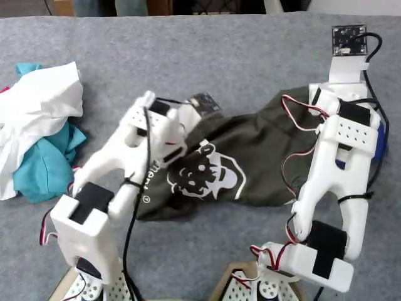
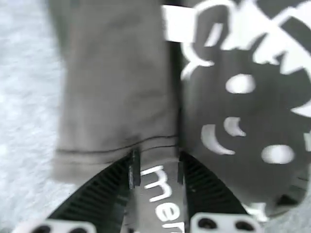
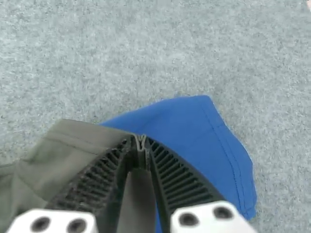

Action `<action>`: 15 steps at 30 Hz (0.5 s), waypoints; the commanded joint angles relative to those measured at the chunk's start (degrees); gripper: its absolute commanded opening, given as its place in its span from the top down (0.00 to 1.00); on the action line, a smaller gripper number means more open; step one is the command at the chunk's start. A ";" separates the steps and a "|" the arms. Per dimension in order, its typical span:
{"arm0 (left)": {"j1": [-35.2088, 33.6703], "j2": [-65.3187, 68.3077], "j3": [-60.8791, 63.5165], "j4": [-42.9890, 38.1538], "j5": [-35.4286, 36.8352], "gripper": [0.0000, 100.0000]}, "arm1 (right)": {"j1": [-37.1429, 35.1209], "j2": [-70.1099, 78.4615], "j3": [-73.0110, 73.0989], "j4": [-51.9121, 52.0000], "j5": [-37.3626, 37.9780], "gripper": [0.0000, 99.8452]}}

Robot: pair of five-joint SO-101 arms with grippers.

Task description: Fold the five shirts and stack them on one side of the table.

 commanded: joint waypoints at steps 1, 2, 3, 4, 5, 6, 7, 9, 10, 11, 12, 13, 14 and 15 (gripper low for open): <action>-1.80 -0.44 -4.26 1.05 -0.97 0.85 | -1.05 -0.22 -2.95 -1.32 0.18 0.97; -1.36 -0.26 -4.18 1.05 -0.97 0.85 | -1.05 -0.22 -2.95 -1.32 0.18 0.97; -0.66 0.35 -4.18 1.05 -0.97 0.85 | -1.05 -0.22 -2.95 -1.32 0.18 0.97; -0.22 1.14 -4.26 0.97 -0.88 0.85 | -1.05 -0.22 -2.95 -1.32 0.18 0.97; 0.13 2.11 -4.79 1.23 -0.88 0.85 | -1.05 -0.22 -2.95 -1.32 0.18 0.97; 0.57 2.81 -4.88 0.97 -0.88 0.85 | -1.05 -0.22 -2.95 -1.32 0.18 0.97; 0.92 3.43 -5.05 0.97 -0.79 0.85 | -1.05 -0.22 -2.95 -1.32 0.18 0.97; 1.54 4.84 -5.93 1.32 -0.62 0.85 | -1.05 -0.22 -2.95 -1.32 0.18 0.97; 1.89 5.19 -6.11 1.32 -0.62 0.85 | -1.05 -0.22 -2.95 -1.32 0.18 0.97; 2.07 5.36 -6.11 1.32 -0.53 0.85 | -1.05 -0.22 -2.95 -1.32 0.18 0.97; 2.42 5.36 -6.20 1.32 0.00 0.85 | -1.05 -0.22 -2.95 -1.32 0.18 0.97; 2.77 5.36 -6.29 1.32 1.14 0.85 | -1.05 -0.22 -2.95 -1.32 0.18 0.97; 3.21 5.36 -6.37 1.32 2.20 0.85 | -1.05 -0.22 -2.95 -1.32 0.18 0.97; 3.65 5.10 -6.37 1.32 2.99 0.85 | -1.05 -0.22 -2.95 -1.32 0.18 0.97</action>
